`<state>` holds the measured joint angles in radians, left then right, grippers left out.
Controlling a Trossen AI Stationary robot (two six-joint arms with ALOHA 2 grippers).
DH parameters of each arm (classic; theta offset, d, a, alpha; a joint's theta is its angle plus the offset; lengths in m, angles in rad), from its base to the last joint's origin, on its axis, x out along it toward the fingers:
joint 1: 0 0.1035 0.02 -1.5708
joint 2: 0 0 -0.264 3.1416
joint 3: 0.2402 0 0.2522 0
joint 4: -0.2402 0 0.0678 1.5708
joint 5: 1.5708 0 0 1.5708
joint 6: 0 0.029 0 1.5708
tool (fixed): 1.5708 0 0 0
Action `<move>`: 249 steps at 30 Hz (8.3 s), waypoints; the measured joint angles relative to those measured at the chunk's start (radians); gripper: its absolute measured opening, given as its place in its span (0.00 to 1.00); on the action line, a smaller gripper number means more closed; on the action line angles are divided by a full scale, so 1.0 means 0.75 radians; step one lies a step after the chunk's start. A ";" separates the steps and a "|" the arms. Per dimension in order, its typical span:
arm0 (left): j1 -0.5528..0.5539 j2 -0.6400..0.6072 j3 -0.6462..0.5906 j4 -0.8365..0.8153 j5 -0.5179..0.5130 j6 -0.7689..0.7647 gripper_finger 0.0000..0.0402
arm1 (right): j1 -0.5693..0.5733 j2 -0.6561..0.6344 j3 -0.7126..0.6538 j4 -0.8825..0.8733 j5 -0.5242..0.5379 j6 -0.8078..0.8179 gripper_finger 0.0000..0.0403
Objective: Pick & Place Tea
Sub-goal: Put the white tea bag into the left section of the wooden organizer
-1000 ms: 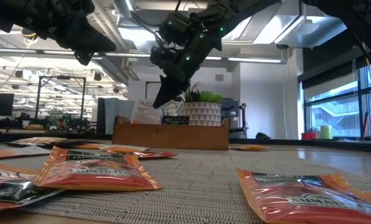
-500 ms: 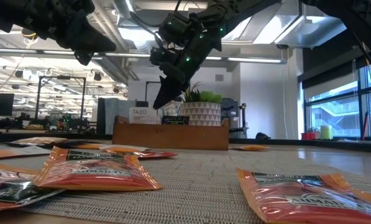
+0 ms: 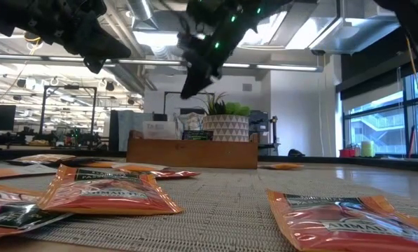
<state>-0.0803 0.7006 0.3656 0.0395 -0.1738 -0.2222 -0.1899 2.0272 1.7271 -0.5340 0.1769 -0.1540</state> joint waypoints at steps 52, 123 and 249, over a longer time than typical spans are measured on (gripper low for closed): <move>0.161 0.941 0.204 0.056 0.190 0.174 0.01 | 0.393 -0.636 -0.968 0.397 0.175 0.366 0.23; 0.334 0.915 0.270 0.203 -0.445 0.505 0.01 | 0.444 -1.061 -1.676 1.355 0.168 0.370 0.23; 0.399 0.999 0.269 0.181 -0.290 0.744 0.01 | 0.135 -0.004 -0.670 0.745 0.078 0.302 0.43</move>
<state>0.2188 1.4498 0.5674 0.1753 -0.3912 0.3355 -0.0886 2.0239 1.2243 0.0247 0.2350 0.0723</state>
